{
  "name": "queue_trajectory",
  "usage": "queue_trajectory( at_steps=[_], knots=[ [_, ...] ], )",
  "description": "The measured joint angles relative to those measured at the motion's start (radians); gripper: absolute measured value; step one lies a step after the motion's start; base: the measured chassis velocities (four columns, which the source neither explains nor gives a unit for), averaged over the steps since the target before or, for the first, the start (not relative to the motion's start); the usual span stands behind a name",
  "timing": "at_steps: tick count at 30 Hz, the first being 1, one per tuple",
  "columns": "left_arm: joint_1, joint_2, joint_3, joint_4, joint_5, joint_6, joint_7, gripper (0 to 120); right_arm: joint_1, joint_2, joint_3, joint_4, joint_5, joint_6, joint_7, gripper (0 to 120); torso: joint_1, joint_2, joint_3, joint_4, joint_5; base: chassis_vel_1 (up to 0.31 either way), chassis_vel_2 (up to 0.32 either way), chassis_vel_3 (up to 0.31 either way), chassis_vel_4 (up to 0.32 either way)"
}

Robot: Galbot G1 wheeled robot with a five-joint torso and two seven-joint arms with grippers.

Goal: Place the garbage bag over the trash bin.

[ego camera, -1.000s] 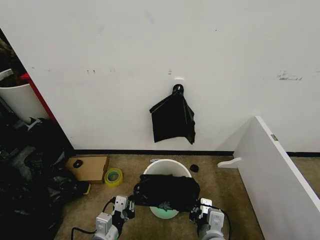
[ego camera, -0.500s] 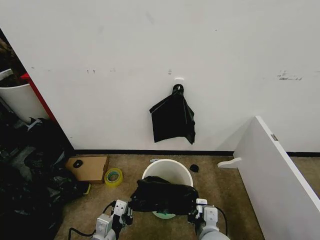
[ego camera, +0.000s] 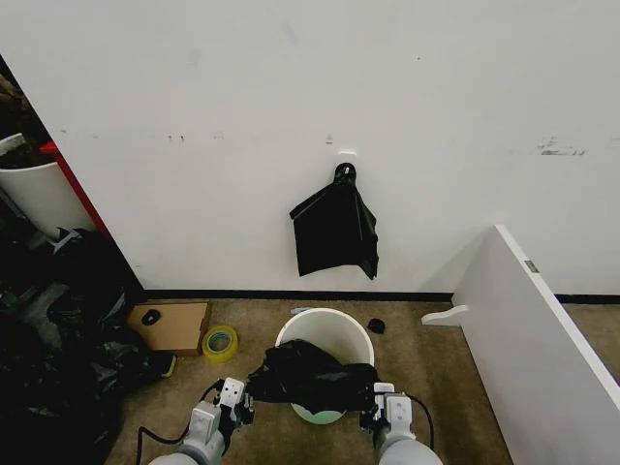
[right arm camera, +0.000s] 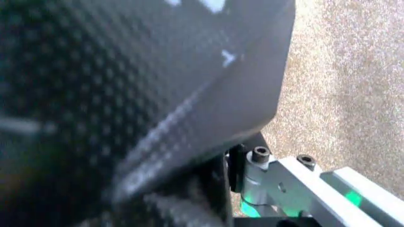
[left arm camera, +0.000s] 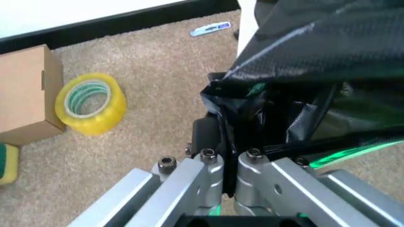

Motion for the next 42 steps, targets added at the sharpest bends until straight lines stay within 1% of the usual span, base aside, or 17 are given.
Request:
queue_trajectory(
  at_steps=[14,19,20,21,23,24,25,26,27,30,31,33,34,36,37,38,42],
  knots=[
    [-0.001,-0.018,0.002,0.033,0.069,-0.010,-0.007,0,0.011,-0.004,-0.012,-0.032,-0.028,-0.002,-0.012,0,0.000,0.000,0.000,0.0000,0.0000,0.000,0.000,0.000,0.000],
    [0.014,-0.013,-0.003,0.014,0.073,-0.011,-0.008,0,0.005,-0.007,-0.013,-0.022,-0.038,-0.002,-0.017,0,0.000,0.000,0.000,0.0000,0.0000,0.000,0.000,0.000,0.000],
    [0.023,-0.011,-0.007,0.002,0.073,-0.010,-0.010,3,-0.004,-0.010,-0.013,-0.010,-0.043,-0.002,-0.023,3,0.000,0.000,0.000,0.0000,0.0001,0.000,0.000,0.000,0.000],
    [0.026,-0.011,-0.009,-0.002,0.073,-0.010,-0.010,3,-0.008,-0.011,-0.013,-0.005,-0.045,-0.002,-0.025,4,0.000,0.000,0.000,0.0000,0.0001,0.000,0.000,0.000,0.000],
    [0.047,-0.008,-0.022,-0.028,0.073,-0.010,-0.012,16,-0.034,-0.022,-0.015,0.024,-0.064,-0.001,-0.034,13,0.000,0.000,0.000,0.0000,0.0001,0.000,0.000,0.000,0.000],
    [0.061,-0.007,-0.026,-0.041,0.072,-0.010,-0.013,19,-0.047,-0.028,-0.017,0.037,-0.074,0.001,-0.040,18,0.000,0.000,0.000,0.0000,0.0001,0.000,0.000,0.000,0.000],
    [0.061,-0.007,-0.026,-0.041,0.072,-0.010,-0.013,19,-0.047,-0.028,-0.017,0.037,-0.074,0.001,-0.040,18,0.000,0.000,0.000,0.0000,0.0001,0.000,0.000,0.000,0.000],
    [0.075,-0.007,-0.029,-0.052,0.072,-0.010,-0.013,25,-0.062,-0.036,-0.018,0.050,-0.085,0.003,-0.049,21,0.000,0.000,0.000,0.0000,0.0001,0.000,0.000,0.000,0.000],
    [0.084,-0.007,-0.030,-0.059,0.072,-0.010,-0.013,26,-0.072,-0.040,-0.018,0.058,-0.093,0.005,-0.054,24,0.000,0.000,0.000,0.0000,0.0000,0.000,0.000,0.000,0.000],
    [0.139,-0.008,-0.038,-0.100,0.079,-0.012,-0.014,41,-0.122,-0.060,-0.022,0.103,-0.133,0.020,-0.081,39,0.000,0.000,0.000,0.0000,0.0000,0.000,0.000,0.000,0.000],
    [0.139,-0.008,-0.038,-0.100,0.079,-0.012,-0.014,41,-0.122,-0.060,-0.022,0.103,-0.133,0.020,-0.081,39,0.000,0.000,0.000,0.0000,0.0000,0.000,0.000,0.000,0.000],
    [0.164,-0.008,-0.041,-0.116,0.088,-0.016,-0.013,48,-0.145,-0.068,-0.022,0.127,-0.146,0.025,-0.091,46,0.000,0.000,0.000,0.0000,0.0001,0.000,0.000,0.000,0.000],
    [0.179,-0.008,-0.042,-0.124,0.095,-0.020,-0.013,54,-0.162,-0.073,-0.022,0.144,-0.155,0.027,-0.098,51,0.000,0.000,0.000,0.0000,0.0001,0.000,0.000,0.000,0.000],
    [0.199,-0.008,-0.045,-0.135,0.105,-0.027,-0.013,61,-0.185,-0.080,-0.021,0.161,-0.174,0.036,-0.113,57,0.000,0.000,0.000,0.0001,0.0002,0.000,0.000,0.000,0.000],
    [0.199,-0.008,-0.045,-0.135,0.105,-0.027,-0.013,61,-0.185,-0.080,-0.021,0.161,-0.174,0.036,-0.113,57,0.000,0.000,0.000,0.0001,0.0002,0.000,0.000,0.000,0.000],
    [0.215,-0.010,-0.046,-0.146,0.110,-0.032,-0.016,68,-0.208,-0.087,-0.018,0.173,-0.206,0.058,-0.139,65,0.000,0.000,0.000,0.0000,0.0002,0.000,0.000,0.000,0.000],
    [0.242,-0.016,-0.050,-0.174,0.114,-0.042,-0.022,83,-0.252,-0.099,-0.004,0.191,-0.282,0.131,-0.213,81,0.000,0.000,0.000,-0.0001,0.0002,0.000,0.000,0.000,0.000]
  ],
)
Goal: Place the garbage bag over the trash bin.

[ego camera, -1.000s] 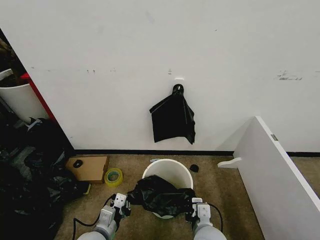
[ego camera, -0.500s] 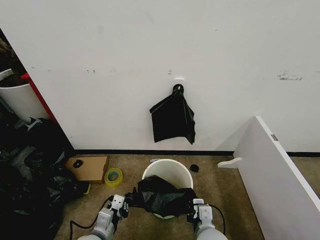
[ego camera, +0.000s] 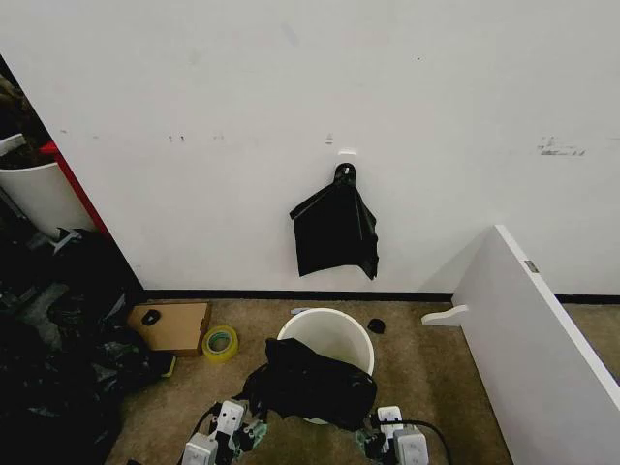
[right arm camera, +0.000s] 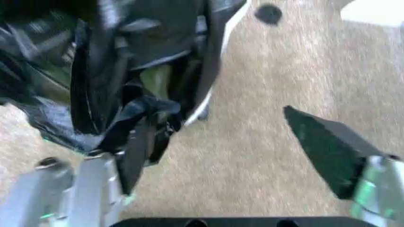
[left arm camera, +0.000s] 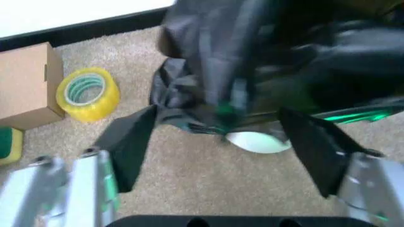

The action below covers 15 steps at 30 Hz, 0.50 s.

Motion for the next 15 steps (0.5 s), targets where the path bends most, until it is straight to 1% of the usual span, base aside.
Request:
queue_trajectory(
  at_steps=[1,2,3,4,5,6,7,8,9,12,15],
  knots=[
    [0.003,-0.001,0.000,-0.002,0.000,-0.001,0.000,84,-0.004,-0.001,0.002,0.001,-0.007,0.009,-0.008,83,0.000,0.000,0.000,0.0000,0.0000,0.000,0.000,0.000,0.000],
    [0.014,-0.002,-0.002,-0.011,0.001,-0.008,-0.001,91,-0.016,-0.005,0.008,0.001,-0.042,0.046,-0.038,89,0.000,0.000,0.000,0.0000,-0.0001,0.000,0.000,0.000,0.000],
    [0.014,-0.002,-0.002,-0.011,0.001,-0.008,-0.001,91,-0.016,-0.005,0.008,0.001,-0.042,0.046,-0.038,89,0.000,0.000,0.000,0.0000,-0.0001,0.000,0.000,0.000,0.000],
    [0.021,-0.002,-0.003,-0.018,0.001,-0.016,-0.001,95,-0.023,-0.009,0.014,-0.005,-0.069,0.086,-0.062,94,0.000,0.000,0.000,0.0001,0.0000,0.000,0.000,0.000,0.000],
    [0.026,-0.002,-0.004,-0.024,0.001,-0.022,-0.001,98,-0.027,-0.011,0.016,-0.010,-0.081,0.110,-0.074,97,0.000,0.000,0.000,0.0001,-0.0001,0.000,0.000,0.000,0.000],
    [0.031,-0.003,-0.005,-0.029,0.000,-0.026,0.000,99,-0.030,-0.012,0.019,-0.015,-0.089,0.134,-0.085,98,0.000,0.000,0.000,0.0000,-0.0001,0.000,0.000,0.000,0.000],
    [0.031,-0.003,-0.005,-0.029,0.000,-0.026,0.000,99,-0.030,-0.012,0.019,-0.015,-0.089,0.134,-0.085,98,0.000,0.000,0.000,0.0000,-0.0001,0.000,0.000,0.000,0.000],
    [0.048,-0.007,-0.009,-0.045,-0.001,-0.048,0.003,100,-0.041,-0.019,0.028,-0.035,-0.110,0.218,-0.121,100,0.000,0.000,0.000,0.0001,0.0000,0.000,0.000,0.000,0.000],
    [0.048,-0.007,-0.009,-0.045,-0.001,-0.048,0.003,100,-0.041,-0.019,0.028,-0.035,-0.110,0.218,-0.121,100,0.000,0.000,0.000,0.0001,0.0000,0.000,0.000,0.000,0.000],
    [0.053,-0.017,-0.013,-0.053,-0.006,-0.069,0.003,100,-0.052,-0.026,0.037,-0.056,-0.123,0.303,-0.162,100,0.000,0.000,0.000,0.0001,0.0000,0.000,0.000,0.000,0.000],
    [0.052,-0.023,-0.014,-0.057,-0.010,-0.076,0.003,100,-0.070,-0.037,0.048,-0.060,-0.130,0.363,-0.212,100,0.000,0.000,0.000,0.0000,0.0000,0.000,0.000,0.000,0.000]
  ],
)
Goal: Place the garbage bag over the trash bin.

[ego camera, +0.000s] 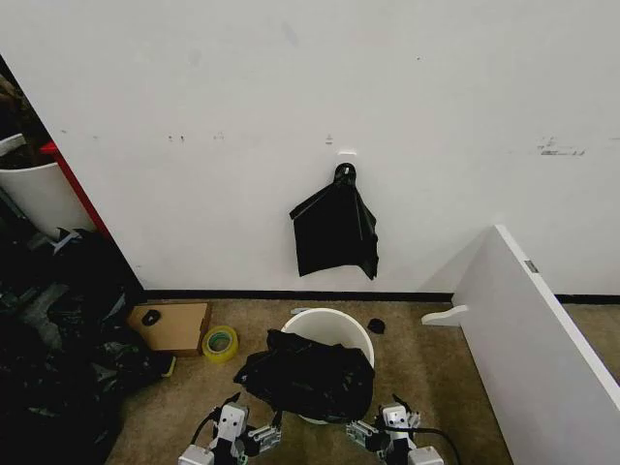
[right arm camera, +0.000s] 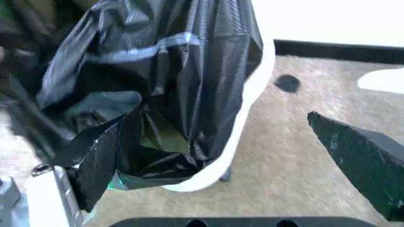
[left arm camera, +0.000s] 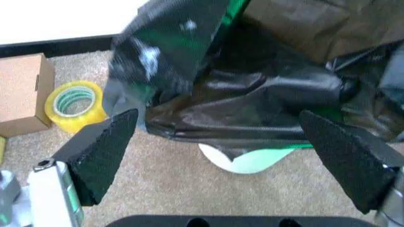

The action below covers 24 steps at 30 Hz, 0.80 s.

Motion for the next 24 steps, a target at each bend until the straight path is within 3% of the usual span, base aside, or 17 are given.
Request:
queue_trajectory(
  at_steps=[4,14,19,24],
  knots=[
    [-0.005,-0.004,0.002,-0.005,-0.002,-0.001,0.000,100,-0.027,-0.022,0.024,0.000,-0.012,0.070,-0.076,100,0.000,0.000,0.000,0.0000,-0.0001,0.000,0.000,0.000,0.000],
    [-0.023,-0.007,0.028,0.011,0.004,-0.006,0.013,100,-0.075,-0.038,0.073,-0.003,0.193,0.336,-0.188,100,0.000,0.000,0.000,0.0000,-0.0002,0.000,0.000,0.000,0.000],
    [-0.054,0.006,0.044,0.018,0.004,-0.027,0.061,100,-0.069,-0.038,0.070,-0.040,0.173,0.363,-0.223,100,0.000,0.000,0.000,0.0000,-0.0002,0.000,0.000,0.000,0.000],
    [-0.102,0.036,0.075,0.032,0.005,-0.093,0.203,100,-0.019,-0.055,0.031,-0.084,0.128,0.359,-0.227,100,0.000,0.000,0.000,0.0008,0.0000,0.000,0.000,0.000,0.000]
  ],
)
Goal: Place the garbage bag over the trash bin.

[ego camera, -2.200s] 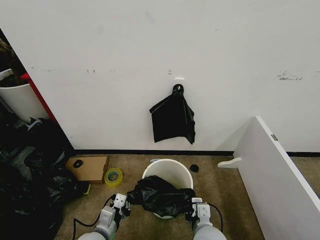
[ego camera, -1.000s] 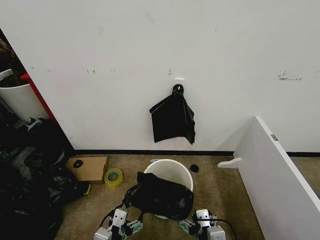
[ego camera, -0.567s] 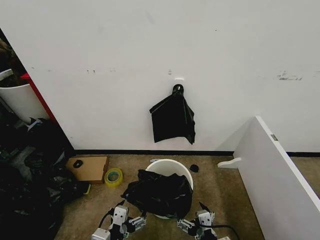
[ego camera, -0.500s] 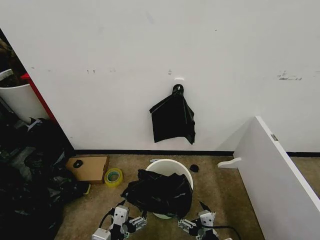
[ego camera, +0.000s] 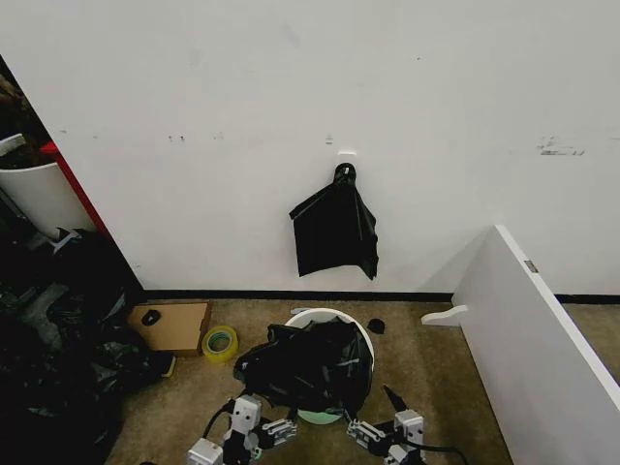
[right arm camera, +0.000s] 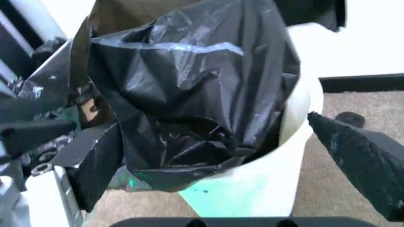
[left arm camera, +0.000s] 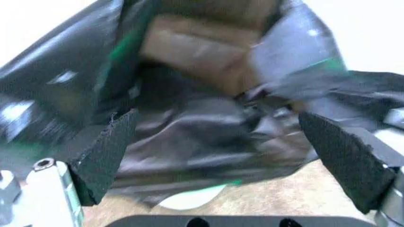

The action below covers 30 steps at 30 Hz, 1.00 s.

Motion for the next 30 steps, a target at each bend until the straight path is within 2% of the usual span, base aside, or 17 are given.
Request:
queue_trajectory(
  at_steps=[2,5,9,14,20,25,30],
  knots=[
    [-0.013,0.007,0.004,0.007,0.000,-0.007,0.018,100,0.003,0.000,-0.002,-0.002,-0.005,-0.001,0.000,100,0.000,0.000,0.000,-0.0001,-0.0001,0.000,0.000,0.000,0.000],
    [-0.092,0.050,0.023,0.048,-0.002,-0.043,0.088,100,0.011,0.006,-0.009,-0.009,-0.031,-0.005,0.003,100,0.000,0.000,0.000,-0.0012,-0.0004,0.000,0.000,0.000,0.000],
    [-0.170,0.077,0.054,0.082,-0.021,-0.068,0.108,100,0.019,0.015,-0.012,-0.011,-0.050,-0.008,0.004,100,0.000,0.000,0.000,-0.0008,-0.0003,0.000,0.000,0.000,0.000],
    [-0.237,0.103,0.066,0.067,-0.196,-0.087,0.141,98,0.036,0.021,-0.017,-0.021,-0.064,-0.024,0.014,100,0.000,0.000,0.000,-0.0007,-0.0003,0.000,0.000,0.000,0.000],
    [-0.224,0.133,0.056,0.035,-0.298,-0.068,0.165,97,0.055,0.024,-0.021,-0.029,-0.065,-0.040,0.026,100,0.000,0.000,0.000,-0.0006,-0.0001,0.000,0.000,0.000,0.000],
    [-0.247,0.119,0.063,0.041,-0.364,-0.030,0.165,95,0.061,0.027,-0.026,-0.029,-0.066,-0.048,0.029,100,0.000,0.000,0.000,-0.0006,-0.0002,0.000,0.000,0.000,0.000],
    [-0.329,0.063,0.074,0.089,-0.418,0.018,0.123,81,0.056,0.026,-0.024,-0.027,-0.077,-0.048,0.028,100,0.000,0.000,0.000,-0.0009,-0.0003,0.000,0.000,0.000,0.000]
  ],
)
